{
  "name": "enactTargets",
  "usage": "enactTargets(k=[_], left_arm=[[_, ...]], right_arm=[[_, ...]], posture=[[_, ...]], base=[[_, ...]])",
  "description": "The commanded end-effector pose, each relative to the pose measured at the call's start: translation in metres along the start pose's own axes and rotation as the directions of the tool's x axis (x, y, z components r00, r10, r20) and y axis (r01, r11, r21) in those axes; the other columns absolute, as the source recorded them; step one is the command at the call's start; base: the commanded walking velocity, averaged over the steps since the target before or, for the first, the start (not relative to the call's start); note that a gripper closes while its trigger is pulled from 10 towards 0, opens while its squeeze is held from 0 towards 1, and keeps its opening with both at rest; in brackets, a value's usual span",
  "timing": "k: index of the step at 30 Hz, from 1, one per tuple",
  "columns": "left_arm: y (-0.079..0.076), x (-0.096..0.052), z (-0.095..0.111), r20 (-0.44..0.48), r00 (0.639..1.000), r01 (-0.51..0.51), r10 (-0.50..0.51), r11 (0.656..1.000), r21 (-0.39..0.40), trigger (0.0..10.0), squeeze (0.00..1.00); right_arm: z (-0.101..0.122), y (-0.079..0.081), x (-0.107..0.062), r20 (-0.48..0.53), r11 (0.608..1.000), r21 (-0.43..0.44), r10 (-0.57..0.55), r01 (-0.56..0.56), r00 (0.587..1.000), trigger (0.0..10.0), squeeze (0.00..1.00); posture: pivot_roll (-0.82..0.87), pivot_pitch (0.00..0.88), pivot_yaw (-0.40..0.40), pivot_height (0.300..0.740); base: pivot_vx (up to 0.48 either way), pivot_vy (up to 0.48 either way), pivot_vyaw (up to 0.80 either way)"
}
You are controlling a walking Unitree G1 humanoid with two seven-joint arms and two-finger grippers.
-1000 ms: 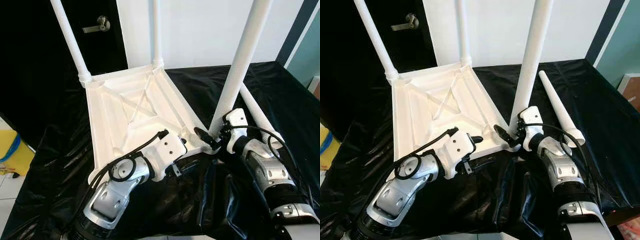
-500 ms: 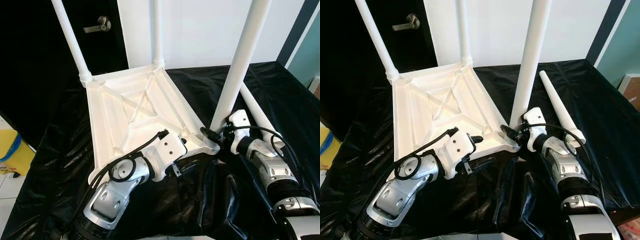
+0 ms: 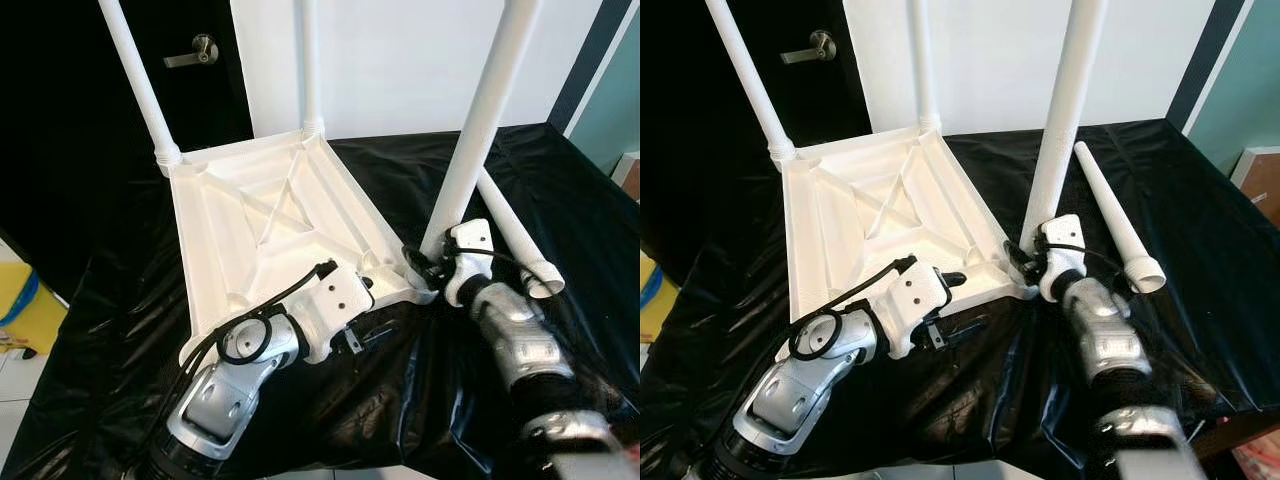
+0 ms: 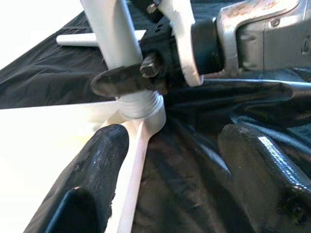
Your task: Building children table
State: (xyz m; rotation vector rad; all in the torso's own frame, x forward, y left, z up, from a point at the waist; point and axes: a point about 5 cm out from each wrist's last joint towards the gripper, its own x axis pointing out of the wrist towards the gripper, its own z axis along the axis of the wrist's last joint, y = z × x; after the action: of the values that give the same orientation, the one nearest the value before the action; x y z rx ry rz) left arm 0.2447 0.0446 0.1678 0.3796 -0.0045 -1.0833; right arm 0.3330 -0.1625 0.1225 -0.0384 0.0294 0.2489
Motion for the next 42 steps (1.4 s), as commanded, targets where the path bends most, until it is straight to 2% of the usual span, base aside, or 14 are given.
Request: enactTargets(k=[1,3,4,6,10,26,27,29,30,31,36,37,39,42], left_arm=[[0.000,-0.001,-0.003,-0.005,1.000,-0.012,0.012,1.000,-0.005,10.0,0.00],[-0.001,-0.001,-0.003,-0.005,1.000,-0.008,0.008,1.000,-0.007,10.0,0.00],[-0.001,-0.001,-0.003,-0.005,1.000,-0.008,0.008,1.000,-0.007,10.0,0.00],[-0.002,0.000,-0.003,-0.005,1.000,-0.005,0.004,1.000,-0.007,10.0,0.00],[-0.002,0.000,-0.002,-0.003,1.000,-0.003,0.003,1.000,-0.008,10.0,0.00],[-0.001,0.002,-0.002,0.001,1.000,-0.004,0.004,1.000,-0.005,10.0,0.00],[-0.001,0.002,-0.002,0.004,1.000,-0.015,0.015,1.000,0.002,10.0,0.00],[-0.001,0.002,-0.002,0.004,1.000,-0.018,0.018,1.000,0.003,10.0,0.00],[-0.001,0.002,-0.002,0.004,1.000,-0.020,0.020,1.000,0.004,10.0,0.00],[-0.001,0.002,-0.002,0.004,1.000,-0.022,0.022,1.000,0.004,10.0,0.00],[-0.002,0.002,-0.002,0.004,1.000,-0.024,0.024,1.000,0.005,10.0,0.00],[-0.002,0.003,-0.002,0.004,1.000,-0.028,0.028,1.000,0.009,10.0,0.00],[-0.002,0.003,-0.002,0.004,1.000,-0.028,0.028,1.000,0.009,10.0,0.00],[-0.002,0.003,-0.003,0.005,1.000,-0.030,0.030,0.999,0.012,10.0,0.00]], right_arm=[[-0.016,0.002,-0.004,-0.086,0.996,0.039,-0.071,0.075,0.994,10.0,0.00],[-0.021,0.019,-0.006,-0.099,0.967,0.088,-0.229,0.238,0.968,10.0,0.00],[-0.021,0.019,-0.006,-0.099,0.967,0.088,-0.229,0.238,0.968,10.0,0.00],[-0.025,0.037,-0.007,-0.119,0.929,0.145,-0.324,0.339,0.939,10.0,0.00],[-0.023,0.055,-0.002,-0.120,0.934,0.202,-0.276,0.295,0.954,10.0,0.00],[-0.008,0.054,-0.004,-0.089,0.931,0.158,-0.320,0.330,0.943,10.0,0.00],[-0.006,0.047,-0.005,-0.072,0.929,0.141,-0.335,0.342,0.940,10.0,0.00],[-0.005,0.045,-0.006,-0.067,0.929,0.137,-0.337,0.343,0.939,10.0,0.00],[-0.004,0.041,-0.006,-0.056,0.934,0.141,-0.325,0.330,0.944,10.0,0.58],[-0.003,0.039,-0.007,-0.046,0.939,0.145,-0.307,0.310,0.951,10.0,1.00],[0.000,0.035,-0.009,-0.020,0.952,0.145,-0.270,0.270,0.963,10.0,1.00],[0.005,0.031,-0.012,0.017,0.966,0.139,-0.222,0.218,0.975,10.0,1.00],[0.005,0.031,-0.012,0.017,0.966,0.139,-0.222,0.218,0.975,10.0,1.00],[0.008,0.027,-0.014,0.045,0.981,0.124,-0.155,0.149,0.987,10.0,1.00]], posture=[[-0.05,0.036,0.031,0.740],[-0.05,0.039,0.037,0.740],[-0.05,0.039,0.037,0.740],[-0.05,0.039,0.039,0.740],[-0.05,0.040,0.040,0.740],[-0.06,0.036,0.037,0.740],[-0.06,0.035,0.033,0.740],[-0.06,0.034,0.032,0.740],[-0.06,0.032,0.029,0.740],[-0.06,0.032,0.029,0.740],[-0.06,0.029,0.025,0.740],[-0.06,0.026,0.023,0.740],[-0.06,0.026,0.023,0.740],[-0.07,0.019,0.020,0.740]], base=[[0.000,0.000,0.00],[0.000,0.000,0.00],[0.000,0.000,0.00],[0.000,0.000,0.00],[0.000,0.000,0.00],[0.000,0.000,0.00],[0.000,0.000,0.00],[0.000,0.000,0.00],[0.000,0.000,0.00],[0.000,0.000,0.00],[0.000,0.000,0.00],[0.000,0.000,0.00],[0.000,0.000,0.00],[0.000,0.000,0.00]])
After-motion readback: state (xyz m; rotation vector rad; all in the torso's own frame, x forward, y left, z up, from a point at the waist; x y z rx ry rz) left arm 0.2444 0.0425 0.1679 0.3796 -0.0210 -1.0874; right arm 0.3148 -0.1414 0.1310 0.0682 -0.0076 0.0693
